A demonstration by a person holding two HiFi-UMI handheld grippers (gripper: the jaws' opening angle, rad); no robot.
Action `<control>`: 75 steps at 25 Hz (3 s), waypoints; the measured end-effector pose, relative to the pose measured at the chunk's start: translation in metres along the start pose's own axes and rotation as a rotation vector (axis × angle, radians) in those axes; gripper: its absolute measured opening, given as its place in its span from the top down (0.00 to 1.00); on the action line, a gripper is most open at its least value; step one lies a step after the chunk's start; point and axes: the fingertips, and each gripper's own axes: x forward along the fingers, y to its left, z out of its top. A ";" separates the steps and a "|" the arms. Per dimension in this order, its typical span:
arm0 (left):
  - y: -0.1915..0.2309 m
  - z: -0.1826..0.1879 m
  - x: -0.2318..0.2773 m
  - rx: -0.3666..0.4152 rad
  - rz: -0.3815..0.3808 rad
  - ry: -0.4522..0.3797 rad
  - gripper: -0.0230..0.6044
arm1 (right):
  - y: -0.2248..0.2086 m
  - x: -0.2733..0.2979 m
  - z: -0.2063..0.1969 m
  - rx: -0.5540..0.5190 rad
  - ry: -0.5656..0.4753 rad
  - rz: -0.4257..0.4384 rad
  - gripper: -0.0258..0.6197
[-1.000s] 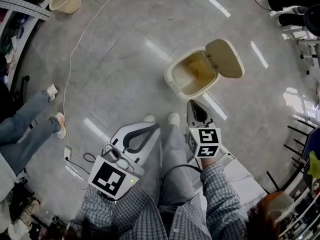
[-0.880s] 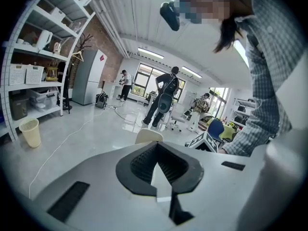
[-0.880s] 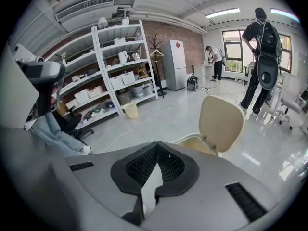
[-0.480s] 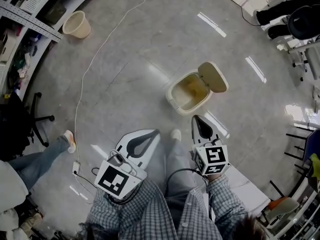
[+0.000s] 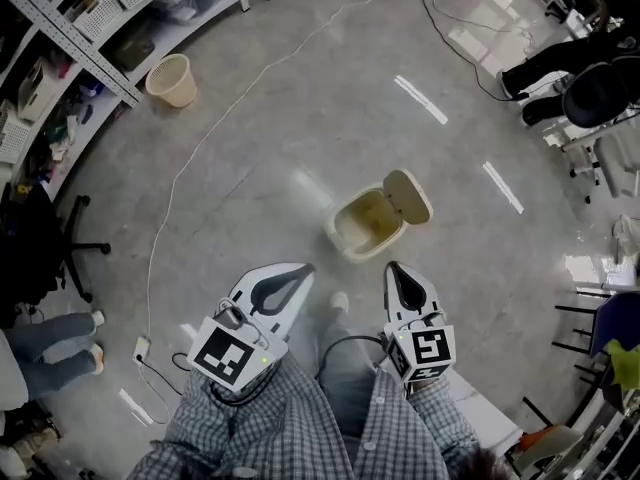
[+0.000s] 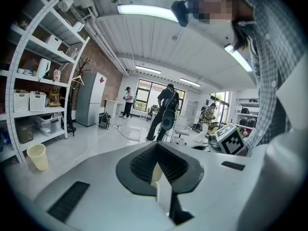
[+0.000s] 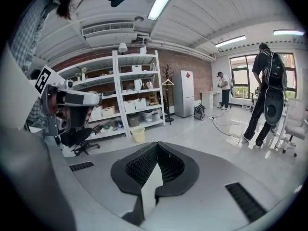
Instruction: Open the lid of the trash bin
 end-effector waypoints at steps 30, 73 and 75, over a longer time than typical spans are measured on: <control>-0.011 0.078 -0.017 0.091 0.030 -0.149 0.96 | 0.015 -0.015 0.094 -0.107 -0.155 0.053 0.93; -0.015 0.075 -0.023 0.095 -0.005 -0.154 0.96 | 0.035 -0.018 0.087 -0.135 -0.103 0.099 0.93; -0.016 0.076 -0.023 0.099 -0.005 -0.155 0.96 | 0.034 -0.018 0.086 -0.135 -0.101 0.100 0.93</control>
